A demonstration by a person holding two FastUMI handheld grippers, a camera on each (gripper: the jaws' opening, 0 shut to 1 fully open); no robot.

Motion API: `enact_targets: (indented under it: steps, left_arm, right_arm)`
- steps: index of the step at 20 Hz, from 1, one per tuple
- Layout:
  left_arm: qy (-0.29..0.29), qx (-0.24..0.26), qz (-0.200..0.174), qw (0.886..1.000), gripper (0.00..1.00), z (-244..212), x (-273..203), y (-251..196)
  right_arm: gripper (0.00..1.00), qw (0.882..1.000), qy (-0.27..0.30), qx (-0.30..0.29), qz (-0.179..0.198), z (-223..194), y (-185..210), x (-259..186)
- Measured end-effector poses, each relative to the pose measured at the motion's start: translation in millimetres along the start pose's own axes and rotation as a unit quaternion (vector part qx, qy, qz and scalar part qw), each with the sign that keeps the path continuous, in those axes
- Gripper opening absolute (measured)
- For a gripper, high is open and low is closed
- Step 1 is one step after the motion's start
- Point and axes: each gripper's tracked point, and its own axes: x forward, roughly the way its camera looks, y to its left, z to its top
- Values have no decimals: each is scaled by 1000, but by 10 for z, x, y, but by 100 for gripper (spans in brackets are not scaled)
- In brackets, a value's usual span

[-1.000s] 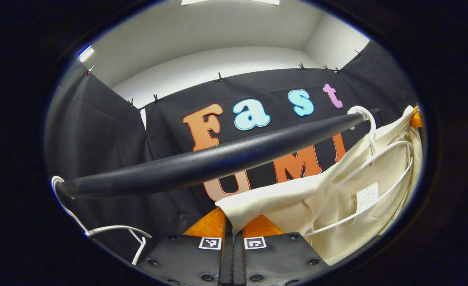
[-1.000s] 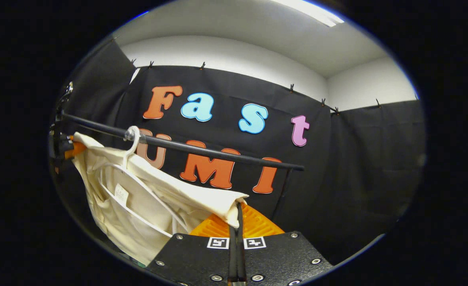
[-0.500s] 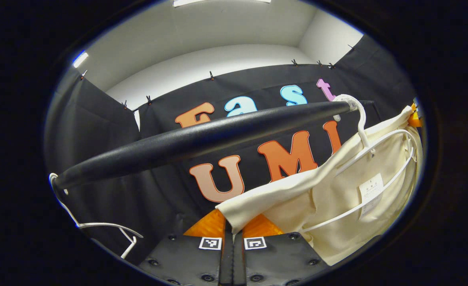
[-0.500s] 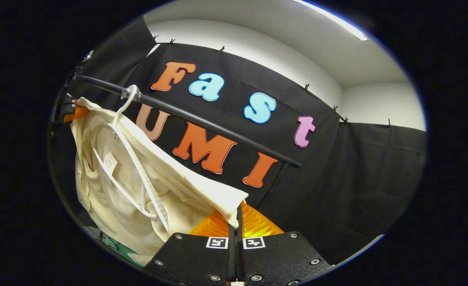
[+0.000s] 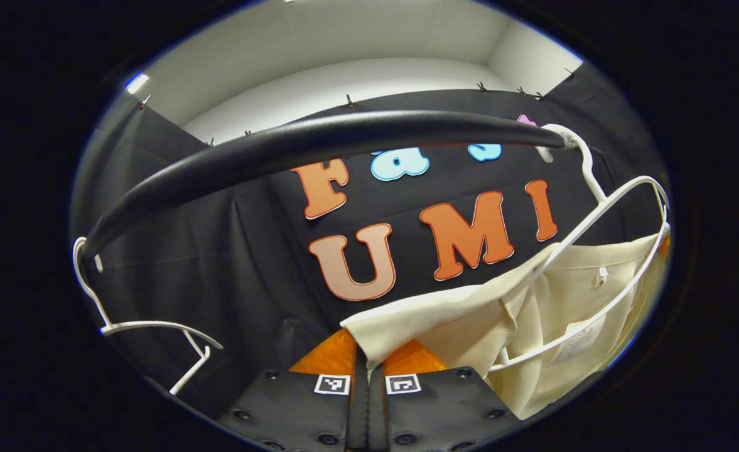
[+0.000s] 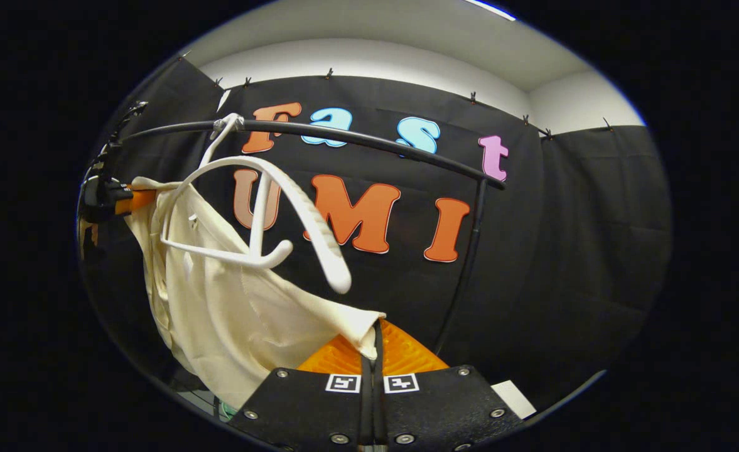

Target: Grasp the clothes on the hanger with both hands and then place them into the laundry hamper below.

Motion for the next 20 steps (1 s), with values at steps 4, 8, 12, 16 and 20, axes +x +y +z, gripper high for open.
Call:
enact_targets:
  steps: [4,8,12,16,20]
  left_arm:
    - [21,-9,13,1000,7,-245,45,125]
    - [62,-28,31,997,7,-665,-53,305]
    - [85,-56,32,994,7,-978,-235,387]
    - [112,-94,19,989,7,-1184,-450,319]
    - [128,-117,-6,985,7,-1338,-546,152]
  right_arm:
    - [0,1000,17,11,13,-276,261,4]
    - [0,999,30,30,21,-475,518,-35]
    - [0,998,35,47,21,-644,651,-80]
    - [0,996,51,74,5,-857,664,-179]
    - [0,992,66,103,-11,-1046,652,-300]
